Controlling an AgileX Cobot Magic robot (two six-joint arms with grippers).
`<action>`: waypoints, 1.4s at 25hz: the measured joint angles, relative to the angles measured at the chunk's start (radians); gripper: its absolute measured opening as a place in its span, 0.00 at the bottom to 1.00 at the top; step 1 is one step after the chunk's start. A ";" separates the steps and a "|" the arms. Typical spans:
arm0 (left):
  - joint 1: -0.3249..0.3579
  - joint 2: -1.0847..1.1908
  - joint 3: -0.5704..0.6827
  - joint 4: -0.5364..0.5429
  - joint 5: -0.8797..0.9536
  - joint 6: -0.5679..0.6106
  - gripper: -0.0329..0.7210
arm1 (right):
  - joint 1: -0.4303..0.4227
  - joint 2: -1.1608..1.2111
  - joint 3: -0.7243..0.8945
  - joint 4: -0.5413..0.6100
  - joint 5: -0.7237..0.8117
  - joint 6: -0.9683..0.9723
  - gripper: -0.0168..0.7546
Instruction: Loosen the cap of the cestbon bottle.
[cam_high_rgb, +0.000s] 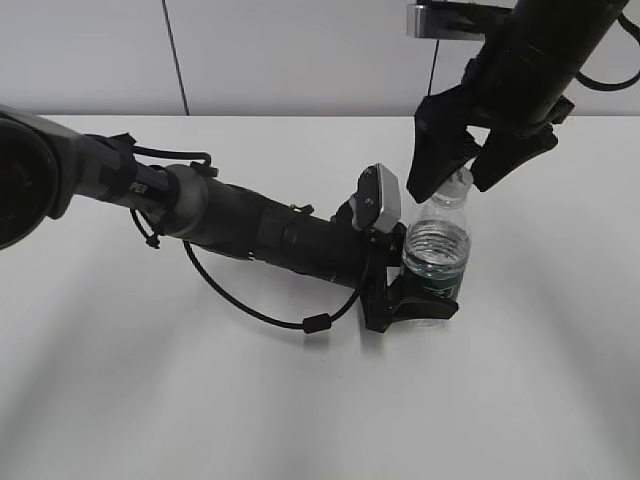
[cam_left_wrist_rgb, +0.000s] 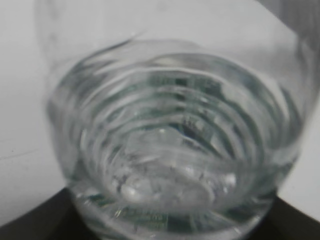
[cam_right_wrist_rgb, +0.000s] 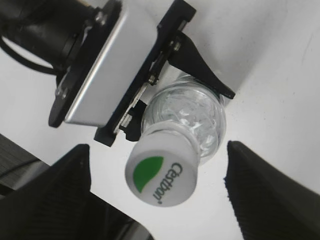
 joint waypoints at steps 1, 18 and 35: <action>0.000 0.000 0.000 0.000 0.000 0.000 0.71 | 0.000 0.000 0.000 0.000 -0.001 0.073 0.84; 0.000 0.000 0.000 0.000 0.000 0.001 0.71 | 0.000 0.000 0.000 -0.002 -0.013 0.225 0.42; 0.000 0.001 0.000 -0.001 -0.001 0.000 0.71 | 0.000 -0.001 -0.001 -0.027 -0.007 -0.607 0.42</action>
